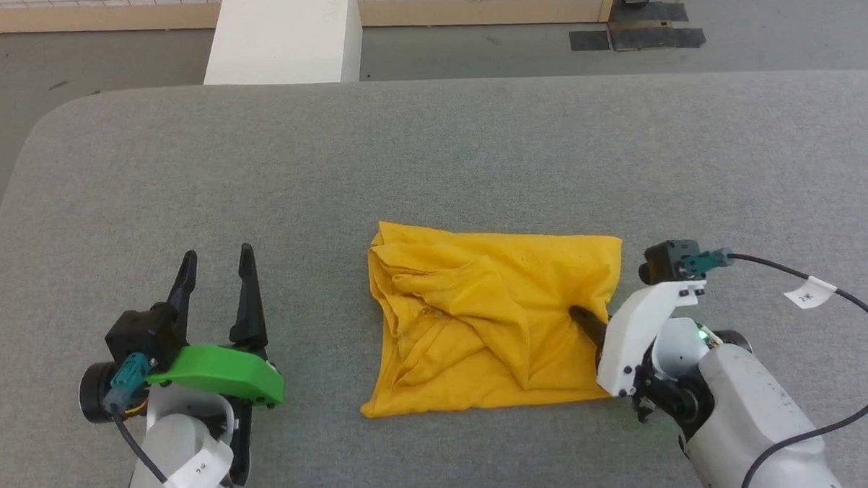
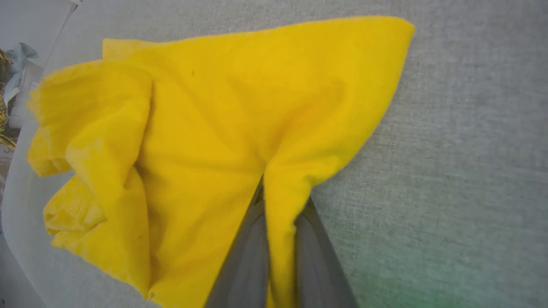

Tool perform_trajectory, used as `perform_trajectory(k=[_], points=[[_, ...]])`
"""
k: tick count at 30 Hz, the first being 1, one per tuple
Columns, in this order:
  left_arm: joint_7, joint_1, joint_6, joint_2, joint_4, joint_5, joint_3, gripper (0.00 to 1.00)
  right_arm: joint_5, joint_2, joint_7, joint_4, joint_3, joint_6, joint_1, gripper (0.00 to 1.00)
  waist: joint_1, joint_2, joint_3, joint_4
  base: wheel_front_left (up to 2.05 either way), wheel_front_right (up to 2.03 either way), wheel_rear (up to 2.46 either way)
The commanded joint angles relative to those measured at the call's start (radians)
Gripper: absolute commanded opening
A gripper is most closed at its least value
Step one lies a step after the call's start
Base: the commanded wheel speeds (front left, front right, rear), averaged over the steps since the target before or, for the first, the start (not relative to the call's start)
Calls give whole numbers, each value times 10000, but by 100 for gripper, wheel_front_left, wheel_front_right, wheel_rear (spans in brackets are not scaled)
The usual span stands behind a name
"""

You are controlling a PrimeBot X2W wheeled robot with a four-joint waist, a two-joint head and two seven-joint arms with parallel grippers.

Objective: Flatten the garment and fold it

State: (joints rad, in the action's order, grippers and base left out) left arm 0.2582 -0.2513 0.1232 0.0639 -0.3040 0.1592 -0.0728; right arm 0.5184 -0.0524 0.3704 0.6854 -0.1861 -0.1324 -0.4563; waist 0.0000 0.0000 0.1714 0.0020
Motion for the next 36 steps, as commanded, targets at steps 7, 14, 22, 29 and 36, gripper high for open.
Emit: perform_trajectory(k=[7,14,22,29,36], points=[[36,181,9,43,194,15,-236,100,-2861,22,-97,-1423,-321,17,-269,0,0,0,179,-377,0,0,0],[36,203,-33,200,497,-33,-446,100,-5008,-459,861,-3849,-1484,17,-828,0,0,0,488,-1563,0,0,0],[36,-171,-50,452,944,-184,-396,100,-5451,-2440,1399,-4919,-2059,17,-1884,0,0,0,1218,-3096,0,0,0],[-174,-689,-22,847,1433,-361,-96,100,-5608,-3510,1045,-4325,-1033,17,-2402,0,0,0,2155,-4088,0,0,0],[-787,-1186,11,1280,2178,-508,317,100,-6215,-3947,48,-2880,432,17,-2867,0,0,0,3145,-4371,0,0,0]])
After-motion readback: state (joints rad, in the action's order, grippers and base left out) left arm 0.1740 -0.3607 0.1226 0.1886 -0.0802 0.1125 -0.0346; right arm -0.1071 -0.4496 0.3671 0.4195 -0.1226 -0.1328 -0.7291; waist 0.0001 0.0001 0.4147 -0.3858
